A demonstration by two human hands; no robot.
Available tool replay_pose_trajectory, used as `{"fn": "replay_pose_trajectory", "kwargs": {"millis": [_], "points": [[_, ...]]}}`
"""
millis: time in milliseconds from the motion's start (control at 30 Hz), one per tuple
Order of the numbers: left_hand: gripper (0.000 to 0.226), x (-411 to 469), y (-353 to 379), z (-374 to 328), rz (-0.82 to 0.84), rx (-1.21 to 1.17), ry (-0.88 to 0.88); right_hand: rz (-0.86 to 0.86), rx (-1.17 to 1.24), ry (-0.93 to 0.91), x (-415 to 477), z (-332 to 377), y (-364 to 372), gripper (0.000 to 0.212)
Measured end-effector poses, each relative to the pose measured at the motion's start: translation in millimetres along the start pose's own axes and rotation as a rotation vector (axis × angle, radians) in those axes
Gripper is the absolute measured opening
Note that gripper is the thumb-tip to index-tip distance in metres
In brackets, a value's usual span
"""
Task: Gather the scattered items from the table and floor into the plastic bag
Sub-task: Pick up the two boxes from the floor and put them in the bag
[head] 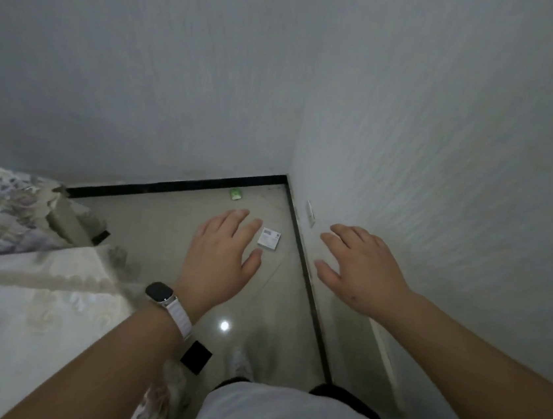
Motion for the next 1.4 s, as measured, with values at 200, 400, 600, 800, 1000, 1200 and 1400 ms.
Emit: {"fn": "replay_pose_trajectory", "kwargs": {"millis": [200,400,600,800,1000,1200,1400], "points": [[0.050,66,-2,45,-0.004,-0.004,-0.018,-0.021,0.052,-0.004,86,-6,13,0.055],[0.051,143,16,88,0.027,0.016,-0.133,0.056,0.168,-0.003,186,-30,77,0.053],[0.050,245,40,131,0.093,0.054,-0.186,0.175,0.225,-0.024,298,-58,134,0.054],[0.051,330,95,186,0.206,0.059,-0.208,0.244,0.256,0.008,371,-84,173,0.057],[0.055,369,183,258,0.296,-0.026,-0.267,0.311,0.286,0.063,422,-97,237,0.054],[0.057,408,309,335,0.348,-0.081,-0.211,0.370,0.301,0.107,461,-102,362,0.057],[0.057,438,466,431,0.346,-0.114,-0.221,0.473,0.338,0.159,481,-101,543,0.056]]}}
Point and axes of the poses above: each hand's wrist, its own x-axis towards the middle knuckle, its own y-axis out of the palm, z = x × y, the point moved 7 cm from there along x, towards the middle knuckle, and after that the axes turned 7 degrees about -x, right-handed, at the moved point
